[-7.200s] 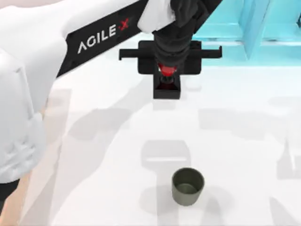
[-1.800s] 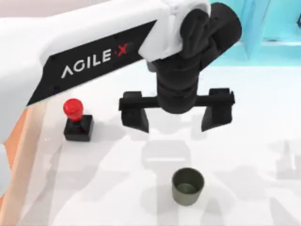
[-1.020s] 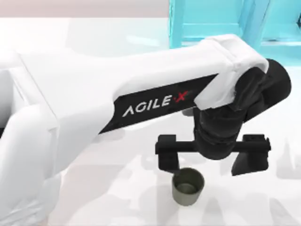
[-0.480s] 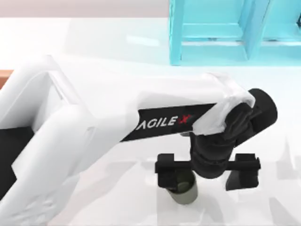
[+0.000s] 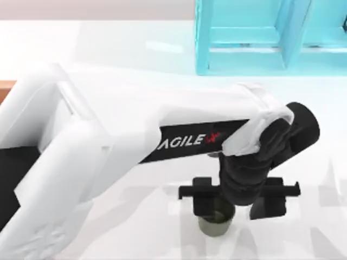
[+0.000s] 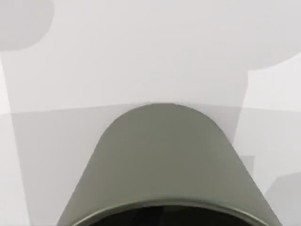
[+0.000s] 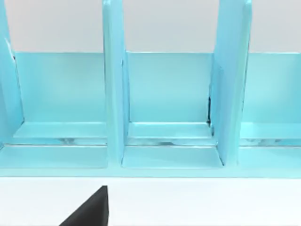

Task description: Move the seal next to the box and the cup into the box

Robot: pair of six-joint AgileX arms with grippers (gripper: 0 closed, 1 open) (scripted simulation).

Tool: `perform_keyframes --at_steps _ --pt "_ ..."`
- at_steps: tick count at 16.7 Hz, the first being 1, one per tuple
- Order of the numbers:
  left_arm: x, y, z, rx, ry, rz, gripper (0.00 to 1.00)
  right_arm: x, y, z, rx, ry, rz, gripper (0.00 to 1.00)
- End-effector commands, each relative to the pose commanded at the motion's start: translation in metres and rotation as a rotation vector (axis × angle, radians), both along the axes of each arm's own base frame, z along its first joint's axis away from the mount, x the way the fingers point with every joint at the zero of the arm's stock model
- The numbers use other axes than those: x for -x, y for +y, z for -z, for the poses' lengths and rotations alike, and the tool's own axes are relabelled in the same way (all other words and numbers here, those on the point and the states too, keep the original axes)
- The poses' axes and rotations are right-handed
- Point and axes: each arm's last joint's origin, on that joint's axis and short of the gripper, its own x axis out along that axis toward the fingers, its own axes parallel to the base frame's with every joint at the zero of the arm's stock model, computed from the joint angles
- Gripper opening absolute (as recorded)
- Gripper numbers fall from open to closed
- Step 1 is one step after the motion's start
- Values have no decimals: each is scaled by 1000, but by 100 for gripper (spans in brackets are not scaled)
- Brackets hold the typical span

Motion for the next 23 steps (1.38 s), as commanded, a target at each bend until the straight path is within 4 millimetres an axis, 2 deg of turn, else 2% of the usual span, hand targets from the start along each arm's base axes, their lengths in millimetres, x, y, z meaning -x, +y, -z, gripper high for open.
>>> perform_keyframes --at_steps 6,17,20,23 --pt "0 0 0 0 0 0 2 0 0 0 0 0 0 100" --pt "-2 5 -5 0 1 -2 0 0 0 0 0 0 0 100" --pt "-7 28 -33 7 2 -8 0 0 0 0 0 0 0 100" --pt "-7 61 -67 8 1 -5 0 0 0 0 0 0 0 100"
